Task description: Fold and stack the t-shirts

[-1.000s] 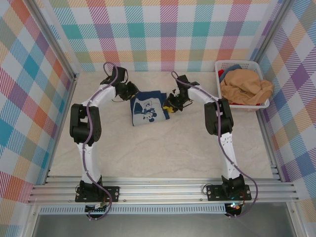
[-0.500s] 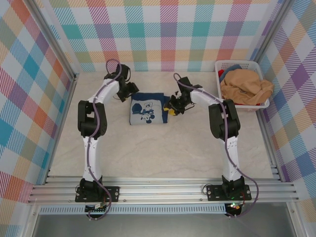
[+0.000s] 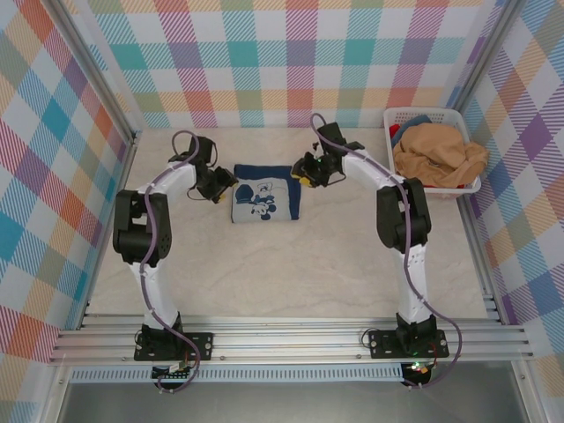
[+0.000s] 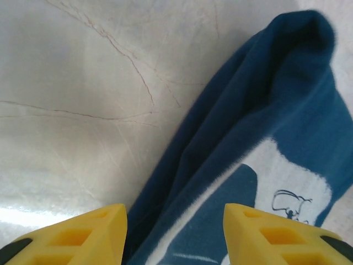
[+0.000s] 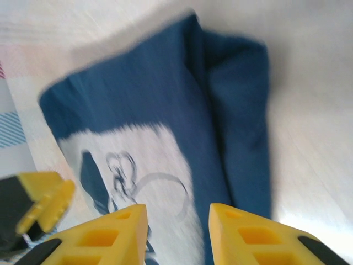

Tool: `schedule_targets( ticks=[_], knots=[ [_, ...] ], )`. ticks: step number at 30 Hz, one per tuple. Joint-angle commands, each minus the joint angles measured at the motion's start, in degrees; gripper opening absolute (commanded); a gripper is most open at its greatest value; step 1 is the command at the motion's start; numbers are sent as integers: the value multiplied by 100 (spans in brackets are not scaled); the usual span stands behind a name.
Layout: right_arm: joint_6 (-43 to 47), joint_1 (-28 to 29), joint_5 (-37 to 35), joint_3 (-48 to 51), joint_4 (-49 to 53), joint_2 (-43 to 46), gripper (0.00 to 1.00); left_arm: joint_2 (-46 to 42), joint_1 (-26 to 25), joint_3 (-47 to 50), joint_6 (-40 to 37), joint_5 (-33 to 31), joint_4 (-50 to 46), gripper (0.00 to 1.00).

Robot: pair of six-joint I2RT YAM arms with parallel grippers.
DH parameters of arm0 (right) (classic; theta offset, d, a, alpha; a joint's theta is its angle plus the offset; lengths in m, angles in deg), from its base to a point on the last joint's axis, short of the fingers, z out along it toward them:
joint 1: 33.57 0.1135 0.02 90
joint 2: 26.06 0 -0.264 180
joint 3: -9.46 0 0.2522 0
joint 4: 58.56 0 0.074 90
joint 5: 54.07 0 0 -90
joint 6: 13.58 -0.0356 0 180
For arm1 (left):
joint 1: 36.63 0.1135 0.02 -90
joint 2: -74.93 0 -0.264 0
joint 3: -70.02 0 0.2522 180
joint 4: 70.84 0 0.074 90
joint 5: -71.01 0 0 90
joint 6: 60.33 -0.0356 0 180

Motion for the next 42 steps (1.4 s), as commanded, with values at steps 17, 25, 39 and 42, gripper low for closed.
schedule_targets(
  ticks=[17, 25, 39, 42],
  knots=[
    [44, -10, -13, -2097, 410, -1669, 38, 1171, 196, -1620, -471, 159, 23, 57],
    [-123, 6, 157, -2856, 486, -2238, 36, 1719, 223, -2288, -551, 283, -51, 47],
    [-266, 24, 216, -3117, 321, -2335, 2, 1674, 167, -2384, -536, 508, 152, 2],
    [-195, 50, 43, -2994, 316, -2062, 0, 1487, 135, -2407, -590, 476, 98, 0]
  ],
)
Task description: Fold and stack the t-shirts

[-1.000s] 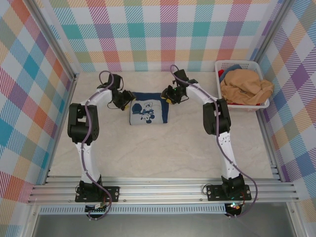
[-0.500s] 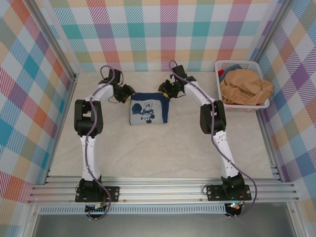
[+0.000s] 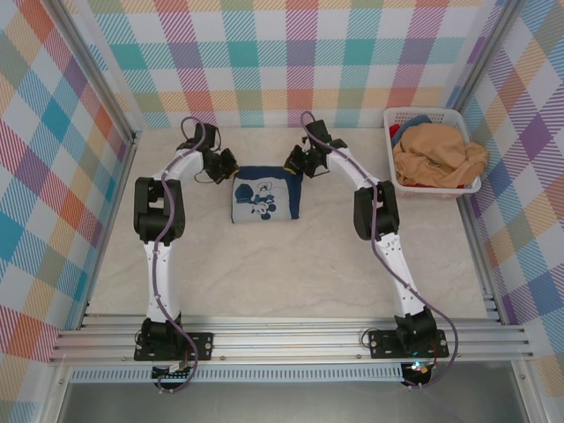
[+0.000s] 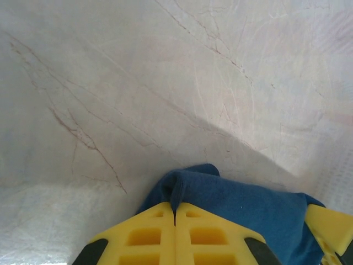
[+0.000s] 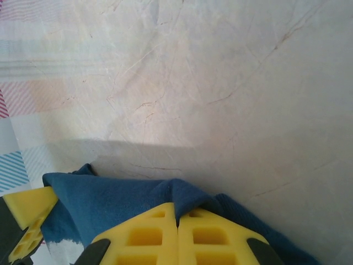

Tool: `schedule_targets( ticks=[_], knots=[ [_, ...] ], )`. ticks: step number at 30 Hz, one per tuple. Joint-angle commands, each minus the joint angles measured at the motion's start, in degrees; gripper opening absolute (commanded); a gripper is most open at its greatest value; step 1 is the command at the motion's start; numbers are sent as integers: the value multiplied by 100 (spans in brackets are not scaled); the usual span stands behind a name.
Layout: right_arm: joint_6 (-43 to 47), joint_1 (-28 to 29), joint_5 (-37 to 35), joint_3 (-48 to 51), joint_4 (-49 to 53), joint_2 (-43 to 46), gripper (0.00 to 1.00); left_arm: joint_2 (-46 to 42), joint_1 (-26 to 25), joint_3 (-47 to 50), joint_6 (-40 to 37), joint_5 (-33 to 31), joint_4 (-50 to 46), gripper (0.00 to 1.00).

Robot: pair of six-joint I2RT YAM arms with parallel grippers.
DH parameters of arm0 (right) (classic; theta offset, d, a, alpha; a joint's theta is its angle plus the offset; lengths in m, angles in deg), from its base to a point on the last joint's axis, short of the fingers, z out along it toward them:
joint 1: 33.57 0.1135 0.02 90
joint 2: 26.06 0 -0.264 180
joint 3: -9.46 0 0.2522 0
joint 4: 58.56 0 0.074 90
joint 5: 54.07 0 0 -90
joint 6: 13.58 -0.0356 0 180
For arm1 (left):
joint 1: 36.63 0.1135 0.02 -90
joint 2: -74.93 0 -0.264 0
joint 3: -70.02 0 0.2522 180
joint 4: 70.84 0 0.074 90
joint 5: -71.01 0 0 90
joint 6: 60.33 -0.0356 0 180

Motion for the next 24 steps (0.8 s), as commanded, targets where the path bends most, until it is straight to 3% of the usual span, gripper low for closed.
schedule_targets(
  ticks=[1, 16, 24],
  knots=[
    [86, 53, -135, 167, -38, 509, 0, -364, -31, -204, -94, 65, -124, 0],
    [89, 222, -1038, 2826, -733, 2682, 0, -1119, -241, 131, -182, 168, -187, 0],
    [-66, 234, -1537, 3466, -638, 3305, 0, -1008, -316, -108, -154, 306, -211, 0]
  ],
)
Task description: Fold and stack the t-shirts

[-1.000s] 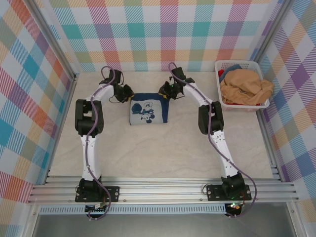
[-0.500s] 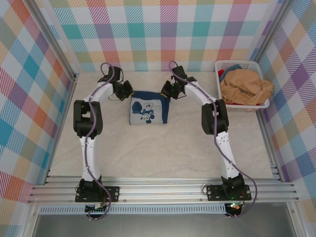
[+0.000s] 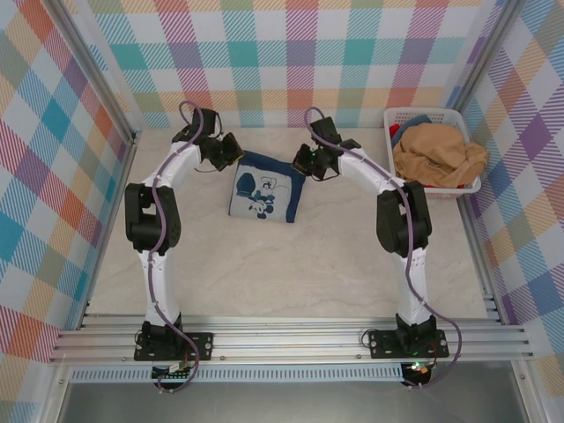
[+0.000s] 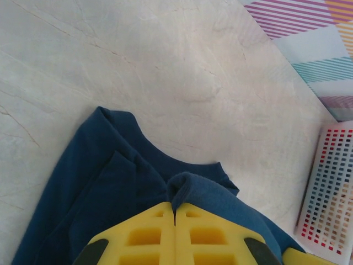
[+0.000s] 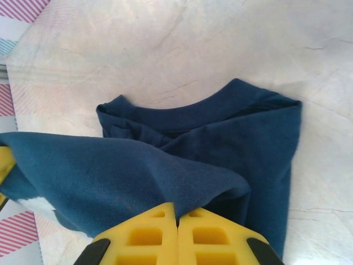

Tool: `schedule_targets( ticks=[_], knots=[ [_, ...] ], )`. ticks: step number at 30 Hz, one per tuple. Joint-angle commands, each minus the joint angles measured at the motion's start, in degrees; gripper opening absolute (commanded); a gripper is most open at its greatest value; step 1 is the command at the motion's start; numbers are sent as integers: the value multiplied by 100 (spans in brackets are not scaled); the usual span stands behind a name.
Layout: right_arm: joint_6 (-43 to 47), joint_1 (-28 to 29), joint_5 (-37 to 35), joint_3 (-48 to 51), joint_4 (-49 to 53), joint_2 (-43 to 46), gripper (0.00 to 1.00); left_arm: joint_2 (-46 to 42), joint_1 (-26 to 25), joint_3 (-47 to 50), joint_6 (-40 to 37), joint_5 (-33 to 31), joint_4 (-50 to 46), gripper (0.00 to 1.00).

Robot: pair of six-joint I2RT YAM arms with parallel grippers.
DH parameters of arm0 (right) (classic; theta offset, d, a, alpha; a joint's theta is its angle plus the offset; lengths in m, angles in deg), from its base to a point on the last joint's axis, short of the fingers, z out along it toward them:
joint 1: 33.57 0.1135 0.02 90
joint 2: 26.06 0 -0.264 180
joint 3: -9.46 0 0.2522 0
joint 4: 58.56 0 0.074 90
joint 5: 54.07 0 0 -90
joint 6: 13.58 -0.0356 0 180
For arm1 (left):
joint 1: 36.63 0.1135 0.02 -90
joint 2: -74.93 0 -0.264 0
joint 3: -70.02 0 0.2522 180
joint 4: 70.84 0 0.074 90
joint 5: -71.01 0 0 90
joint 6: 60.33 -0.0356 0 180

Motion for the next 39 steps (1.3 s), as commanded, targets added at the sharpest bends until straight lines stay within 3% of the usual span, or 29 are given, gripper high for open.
schedule_targets(
  ticks=[1, 7, 15, 19, 23, 25, 27, 30, 34, 39],
  knots=[
    [-83, 16, -358, 143, 38, 364, 0, -69, -40, -141, -58, 92, -43, 0],
    [-121, 1, -506, -94, 355, 185, 0, 209, -72, -508, -74, 92, -213, 0],
    [-25, -130, -386, -1442, 1038, -1047, 0, 944, -72, -1021, -135, -96, -415, 1],
    [-295, -188, -633, -1915, 1631, -1429, 0, 1350, -73, -1492, -29, 100, -469, 19],
    [-490, -211, -723, -1623, 1333, -1356, 1, 1501, -84, -2055, -68, -150, -834, 39],
    [-490, -237, -551, -1804, 1382, -1504, 17, 1497, -86, -2238, -112, -443, -1140, 50],
    [-386, -255, -516, -2058, 1563, -1623, 33, 1337, -89, -2240, -167, -789, -1381, 52],
    [-273, -273, -702, -2046, 1648, -1468, 42, 844, -122, -1833, -236, -1129, -1439, 53],
    [-275, -250, -1127, -1443, 1569, -756, 35, -69, -191, -657, -99, -1391, -1408, 53],
    [-541, -45, -541, -493, 1260, -156, 34, -933, -52, 1221, 447, -551, -692, 52]
  ],
)
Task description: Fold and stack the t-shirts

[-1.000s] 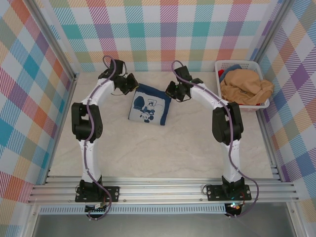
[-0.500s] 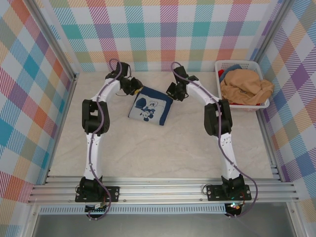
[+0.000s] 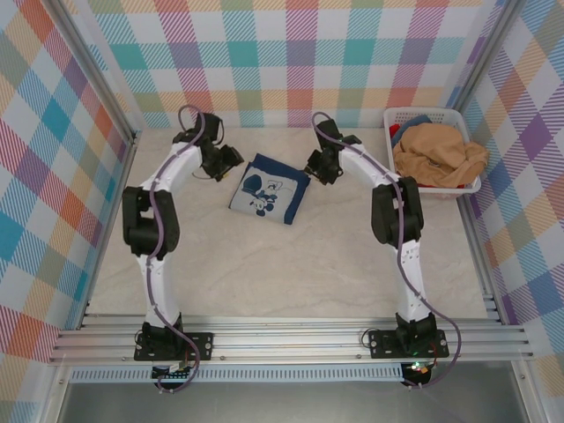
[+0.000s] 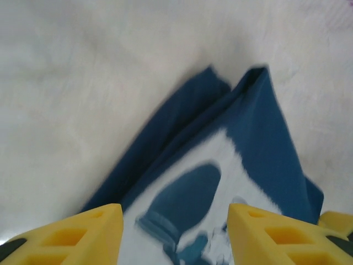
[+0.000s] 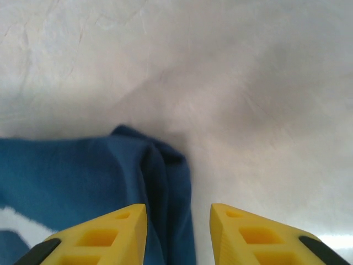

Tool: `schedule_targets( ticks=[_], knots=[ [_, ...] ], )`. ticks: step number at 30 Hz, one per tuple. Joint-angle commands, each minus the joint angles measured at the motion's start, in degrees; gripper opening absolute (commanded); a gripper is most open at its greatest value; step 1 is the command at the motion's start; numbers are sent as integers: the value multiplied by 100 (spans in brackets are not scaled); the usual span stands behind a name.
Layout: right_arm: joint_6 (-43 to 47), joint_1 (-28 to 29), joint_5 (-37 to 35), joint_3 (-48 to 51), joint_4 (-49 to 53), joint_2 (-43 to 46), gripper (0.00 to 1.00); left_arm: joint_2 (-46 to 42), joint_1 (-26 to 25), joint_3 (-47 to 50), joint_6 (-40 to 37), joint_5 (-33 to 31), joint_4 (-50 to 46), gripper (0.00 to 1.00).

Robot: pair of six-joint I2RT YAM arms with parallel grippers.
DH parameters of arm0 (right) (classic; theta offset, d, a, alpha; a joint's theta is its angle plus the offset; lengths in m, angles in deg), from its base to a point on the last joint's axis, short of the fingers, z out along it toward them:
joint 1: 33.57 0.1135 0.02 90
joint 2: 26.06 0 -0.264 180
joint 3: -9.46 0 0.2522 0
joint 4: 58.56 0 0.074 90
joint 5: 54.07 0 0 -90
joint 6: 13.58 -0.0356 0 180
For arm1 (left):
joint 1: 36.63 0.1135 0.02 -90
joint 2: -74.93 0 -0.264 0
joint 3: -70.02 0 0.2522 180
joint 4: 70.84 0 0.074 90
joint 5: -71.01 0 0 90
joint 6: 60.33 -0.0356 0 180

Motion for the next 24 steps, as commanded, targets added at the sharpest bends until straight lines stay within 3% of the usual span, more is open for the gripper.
schedule_targets(
  ticks=[1, 3, 5, 8, 11, 16, 20, 24],
  knots=[
    [-283, 224, 459, 491, -247, 616, 30, -411, 10, 864, 309, 569, 505, 52],
    [-487, 253, 612, 939, -679, 802, 17, -450, -83, 1067, 335, 710, 559, 48],
    [-549, 243, 743, 1154, -1123, 855, 15, -484, -208, 1211, 510, 779, 732, 43],
    [-421, 250, 869, 588, -809, 542, 9, -455, -507, 1218, 843, 733, 865, 39],
    [-593, 220, 1127, 326, -791, 156, 13, -301, -800, 1169, 1219, 735, 1131, 39],
    [-600, 131, 818, -80, -253, -437, 14, 174, -1092, 668, 1587, 509, 1173, 43],
    [-408, 40, 1204, -268, -236, -766, 19, 658, -1222, 188, 1921, 525, 1162, 45],
    [-8, 40, 1334, -220, -328, -507, 28, 789, -1254, 151, 2329, 266, 1300, 45]
  ],
)
